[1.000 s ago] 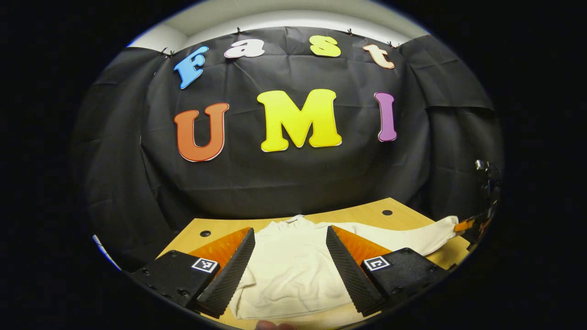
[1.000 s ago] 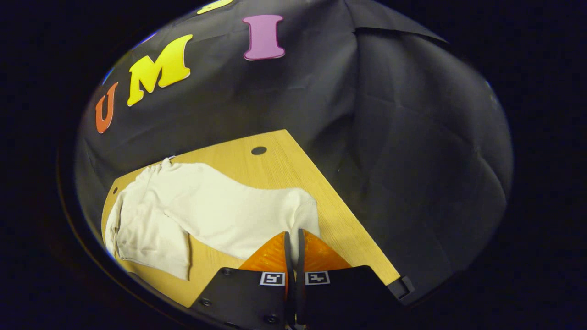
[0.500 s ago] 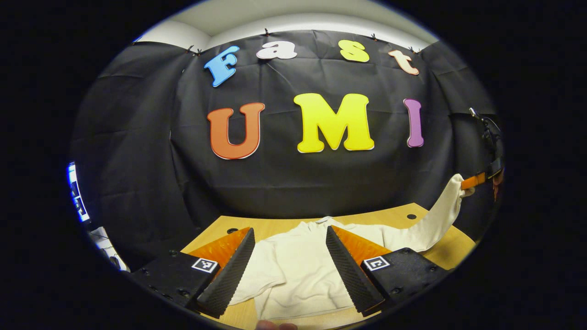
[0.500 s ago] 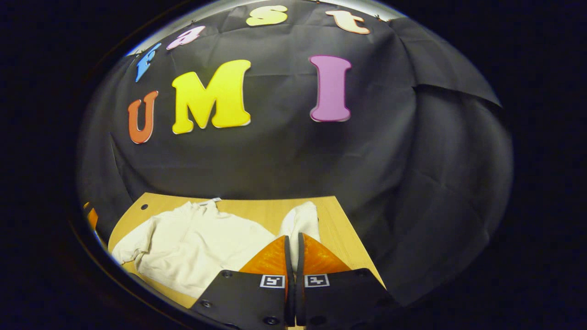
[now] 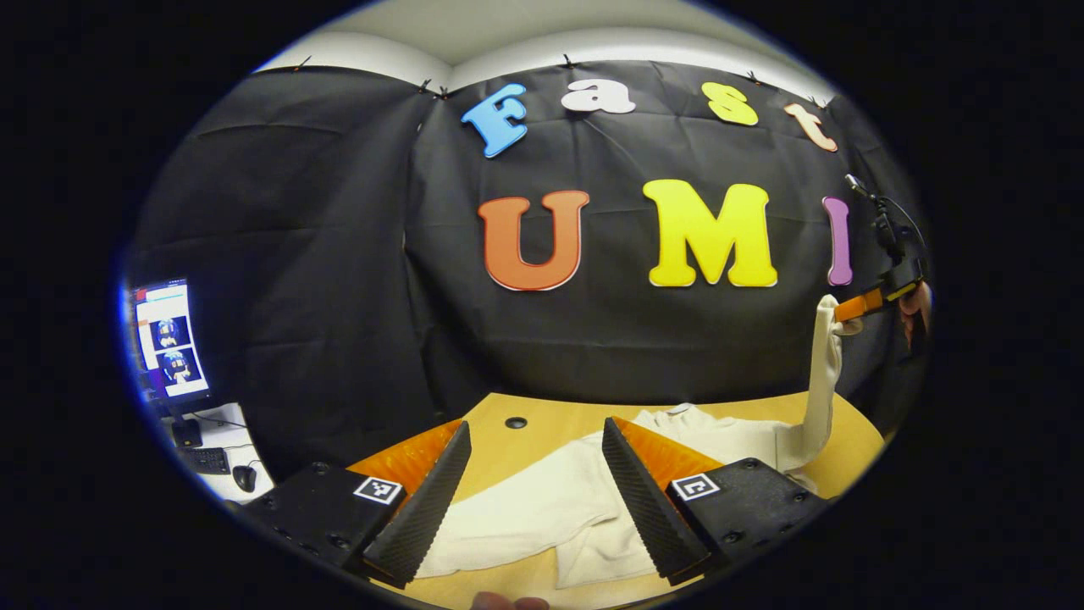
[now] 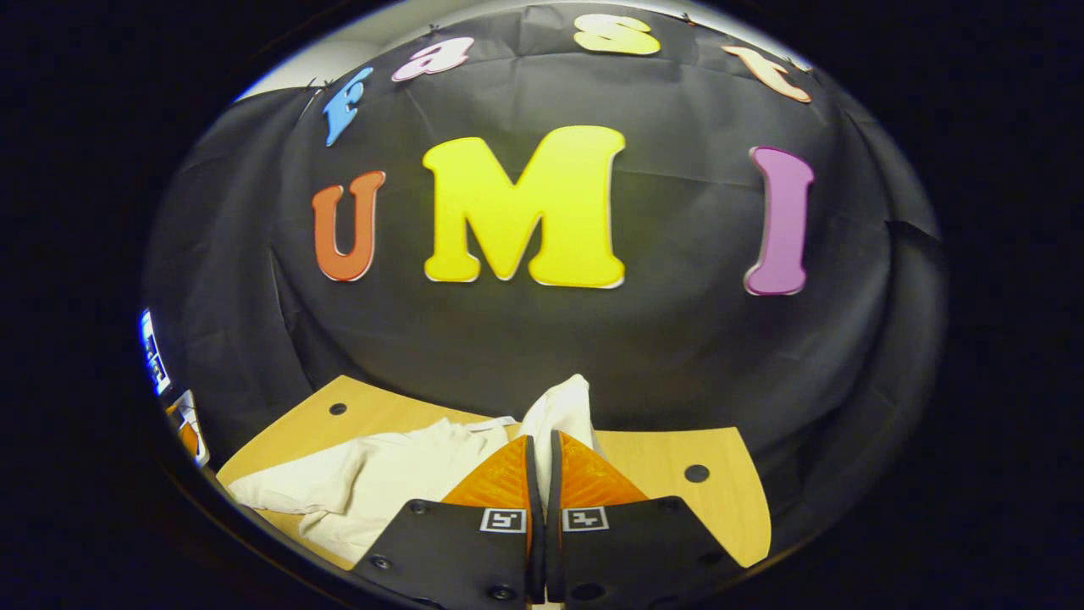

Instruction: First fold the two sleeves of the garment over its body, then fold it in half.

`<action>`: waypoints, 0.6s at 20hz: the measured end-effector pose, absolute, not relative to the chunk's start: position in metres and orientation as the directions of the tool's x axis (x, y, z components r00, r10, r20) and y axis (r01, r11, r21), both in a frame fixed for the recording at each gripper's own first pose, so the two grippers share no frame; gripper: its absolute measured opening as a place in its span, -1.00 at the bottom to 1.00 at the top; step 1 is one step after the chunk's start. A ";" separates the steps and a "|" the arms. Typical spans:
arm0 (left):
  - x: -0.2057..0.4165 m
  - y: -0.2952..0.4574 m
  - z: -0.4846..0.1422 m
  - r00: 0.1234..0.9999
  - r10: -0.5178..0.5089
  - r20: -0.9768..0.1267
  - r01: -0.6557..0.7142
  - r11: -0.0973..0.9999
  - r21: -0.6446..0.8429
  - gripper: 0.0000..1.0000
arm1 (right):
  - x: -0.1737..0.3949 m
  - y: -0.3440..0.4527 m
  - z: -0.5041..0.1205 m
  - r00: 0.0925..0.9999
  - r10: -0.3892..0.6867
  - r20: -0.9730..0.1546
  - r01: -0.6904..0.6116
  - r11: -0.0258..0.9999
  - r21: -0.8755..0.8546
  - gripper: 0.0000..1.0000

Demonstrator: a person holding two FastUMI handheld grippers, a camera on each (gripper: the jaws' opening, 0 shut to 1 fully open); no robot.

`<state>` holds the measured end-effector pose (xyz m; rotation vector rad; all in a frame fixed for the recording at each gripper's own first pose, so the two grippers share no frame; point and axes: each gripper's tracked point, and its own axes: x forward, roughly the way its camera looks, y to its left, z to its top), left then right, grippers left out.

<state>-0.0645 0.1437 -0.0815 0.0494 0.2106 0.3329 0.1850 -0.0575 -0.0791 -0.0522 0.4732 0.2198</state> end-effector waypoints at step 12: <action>-0.130 0.252 -0.087 0.808 0.544 -0.227 -0.528 0.839 0.130 0.98 | 0.184 0.209 -0.261 0.654 0.405 -0.639 -0.543 0.839 -0.024 -0.99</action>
